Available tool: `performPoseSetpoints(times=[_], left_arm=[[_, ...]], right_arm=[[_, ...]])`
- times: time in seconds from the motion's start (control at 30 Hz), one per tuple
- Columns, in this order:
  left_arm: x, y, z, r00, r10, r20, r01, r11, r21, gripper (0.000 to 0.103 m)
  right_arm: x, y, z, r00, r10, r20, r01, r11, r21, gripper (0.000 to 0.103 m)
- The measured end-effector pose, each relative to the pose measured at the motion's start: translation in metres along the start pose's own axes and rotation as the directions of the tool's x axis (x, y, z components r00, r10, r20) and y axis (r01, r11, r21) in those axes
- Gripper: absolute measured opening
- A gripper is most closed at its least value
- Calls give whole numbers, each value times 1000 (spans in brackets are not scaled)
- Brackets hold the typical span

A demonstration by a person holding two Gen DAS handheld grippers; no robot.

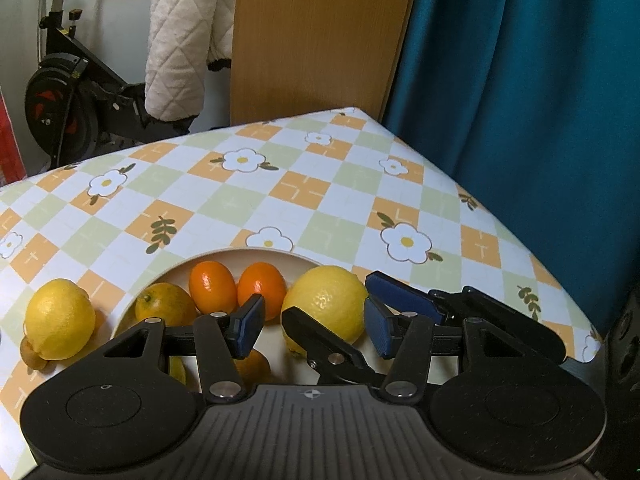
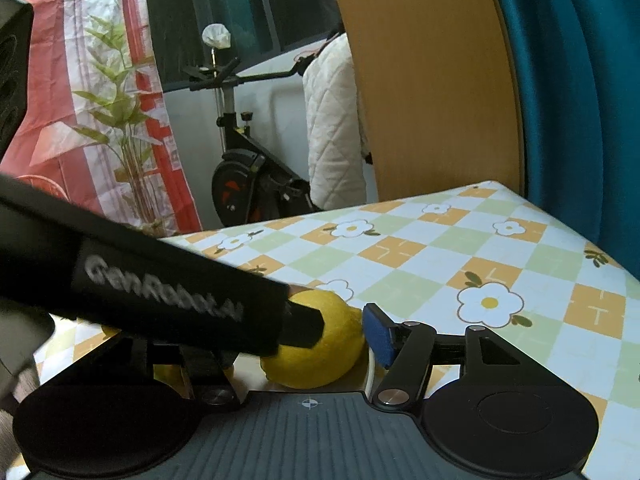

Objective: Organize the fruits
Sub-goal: 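Lower the lemon onto the plate and open the left gripper, then move the left gripper to the second yellow lemon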

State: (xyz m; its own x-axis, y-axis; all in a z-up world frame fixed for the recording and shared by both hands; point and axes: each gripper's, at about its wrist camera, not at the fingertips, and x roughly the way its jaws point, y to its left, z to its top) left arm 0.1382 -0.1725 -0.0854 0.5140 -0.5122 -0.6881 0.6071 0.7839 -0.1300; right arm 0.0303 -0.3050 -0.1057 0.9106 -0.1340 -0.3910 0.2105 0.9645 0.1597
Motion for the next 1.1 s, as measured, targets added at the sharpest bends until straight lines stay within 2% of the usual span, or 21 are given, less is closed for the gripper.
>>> performPoseSetpoints(times=[0.23, 0.57, 0.87, 1.1], left_arm=[[-19, 8, 1, 999, 1, 33, 0, 1000, -14, 57], [-54, 43, -6, 995, 49, 84, -43, 996, -80, 57], [-83, 97, -18, 986, 131, 107, -113, 980, -161, 57], [-96, 143, -23, 979, 164, 123, -131, 961, -242, 57]], right_arm=[[-8, 7, 0, 1000, -5, 23, 6, 999, -33, 60], [-24, 25, 2, 999, 18, 46, -14, 996, -87, 60], [-31, 55, 7, 998, 64, 17, -61, 990, -126, 60], [-17, 83, 19, 993, 111, -37, -116, 980, -162, 60]])
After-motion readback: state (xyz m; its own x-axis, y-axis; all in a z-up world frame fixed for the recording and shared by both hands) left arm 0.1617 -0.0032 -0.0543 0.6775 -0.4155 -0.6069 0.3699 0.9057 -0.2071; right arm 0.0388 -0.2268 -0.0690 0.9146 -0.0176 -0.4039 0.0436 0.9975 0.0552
